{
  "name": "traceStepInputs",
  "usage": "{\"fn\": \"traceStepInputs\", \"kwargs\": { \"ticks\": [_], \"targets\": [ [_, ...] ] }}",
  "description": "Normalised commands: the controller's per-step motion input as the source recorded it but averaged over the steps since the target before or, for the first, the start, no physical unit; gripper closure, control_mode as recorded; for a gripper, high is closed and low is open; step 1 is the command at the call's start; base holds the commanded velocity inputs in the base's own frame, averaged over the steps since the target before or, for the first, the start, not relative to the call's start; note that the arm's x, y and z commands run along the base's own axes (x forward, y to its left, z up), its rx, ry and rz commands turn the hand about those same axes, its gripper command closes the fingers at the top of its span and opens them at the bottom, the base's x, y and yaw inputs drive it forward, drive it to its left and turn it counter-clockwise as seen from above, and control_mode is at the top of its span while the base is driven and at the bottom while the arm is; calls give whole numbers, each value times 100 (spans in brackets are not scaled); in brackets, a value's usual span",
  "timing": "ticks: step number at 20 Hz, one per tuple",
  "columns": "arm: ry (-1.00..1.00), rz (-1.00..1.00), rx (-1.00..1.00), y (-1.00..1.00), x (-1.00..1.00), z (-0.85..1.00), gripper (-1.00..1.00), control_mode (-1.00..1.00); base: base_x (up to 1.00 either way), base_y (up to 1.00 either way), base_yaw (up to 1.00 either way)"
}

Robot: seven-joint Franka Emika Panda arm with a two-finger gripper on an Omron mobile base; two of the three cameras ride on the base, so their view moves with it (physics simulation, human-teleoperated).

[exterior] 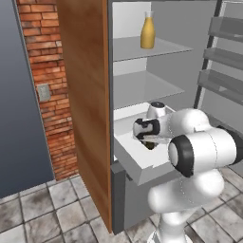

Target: Place the eggplant and sweet potato inside the fridge drawer. Close the drawer after placing the vegetables.

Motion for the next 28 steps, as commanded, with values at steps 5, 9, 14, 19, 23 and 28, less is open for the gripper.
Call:
{"fn": "traceStepInputs", "kwargs": {
  "ticks": [5, 9, 14, 19, 23, 28],
  "targets": [
    [5, 0, -1, 0, 58, -57, 100, -100, 0, 0, 0],
    [0, 0, -3, 0, 34, -54, 100, -100, 0, 0, 0],
    [0, 0, -1, 0, 26, -52, 100, -100, 0, 0, 0],
    [1, 0, 0, 0, 21, -47, 100, -100, 0, 0, 0],
    [3, 0, 0, 0, 24, -50, -100, -100, 0, 0, 0],
    [0, 0, 0, 0, 7, -8, -100, -100, 0, 0, 0]
  ]
}}
